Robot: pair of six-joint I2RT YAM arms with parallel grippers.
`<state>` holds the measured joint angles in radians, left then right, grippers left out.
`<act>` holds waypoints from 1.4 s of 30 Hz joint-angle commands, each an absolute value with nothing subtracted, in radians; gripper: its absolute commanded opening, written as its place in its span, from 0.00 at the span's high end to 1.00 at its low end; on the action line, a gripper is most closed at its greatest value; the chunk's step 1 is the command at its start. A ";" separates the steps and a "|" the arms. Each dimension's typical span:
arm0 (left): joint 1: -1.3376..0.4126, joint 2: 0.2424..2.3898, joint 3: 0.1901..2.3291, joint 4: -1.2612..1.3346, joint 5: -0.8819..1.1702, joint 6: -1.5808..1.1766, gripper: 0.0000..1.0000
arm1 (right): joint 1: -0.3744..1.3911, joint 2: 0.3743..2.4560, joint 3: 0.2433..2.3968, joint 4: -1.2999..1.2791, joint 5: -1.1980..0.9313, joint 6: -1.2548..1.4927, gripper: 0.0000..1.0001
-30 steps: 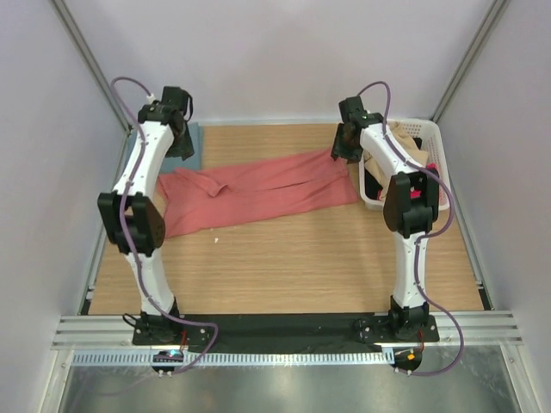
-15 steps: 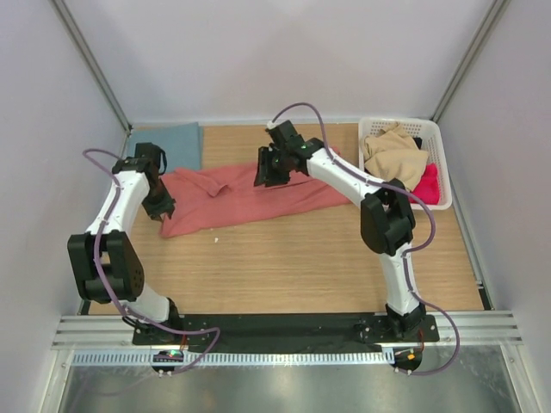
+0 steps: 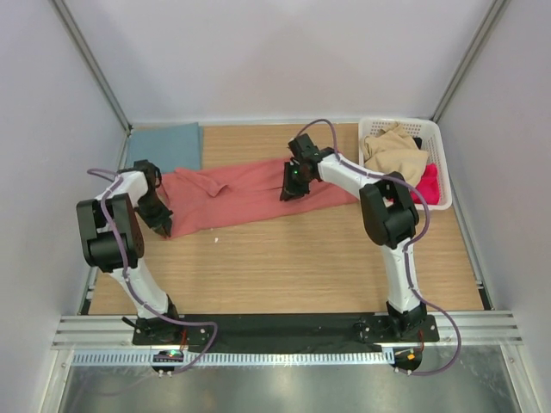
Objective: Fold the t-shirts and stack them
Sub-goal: Fold the tshirt
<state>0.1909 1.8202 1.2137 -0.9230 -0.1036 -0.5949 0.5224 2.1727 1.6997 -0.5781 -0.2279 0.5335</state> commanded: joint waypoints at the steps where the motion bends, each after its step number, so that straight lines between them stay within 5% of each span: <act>1: 0.199 1.813 1.193 -0.925 -0.150 -0.598 0.86 | 0.488 2.151 1.660 -0.575 -0.192 0.508 0.77; 8: 0.180 1.743 1.269 -0.985 -0.189 -0.584 0.80 | 0.471 2.160 1.693 -0.640 -0.172 0.488 0.76; 12: 0.124 1.582 1.307 -0.959 -0.207 -0.630 0.52 | 0.471 2.118 1.753 -0.710 -0.146 0.466 0.71; 17: 0.109 1.520 1.256 -0.665 0.118 -0.716 0.42 | 0.471 2.059 1.818 -0.779 -0.110 0.436 0.63; 24: 0.080 1.752 1.342 -0.538 0.325 -0.934 0.47 | 0.471 1.979 1.767 -0.784 -0.109 0.440 0.59; 31: 0.015 1.871 1.381 -0.525 0.310 -1.049 0.45 | 0.434 1.919 1.689 -0.758 -0.101 0.442 0.58; 42: 0.009 1.959 1.408 -0.528 0.268 -1.092 0.60 | 0.388 1.864 1.600 -0.726 -0.100 0.452 0.59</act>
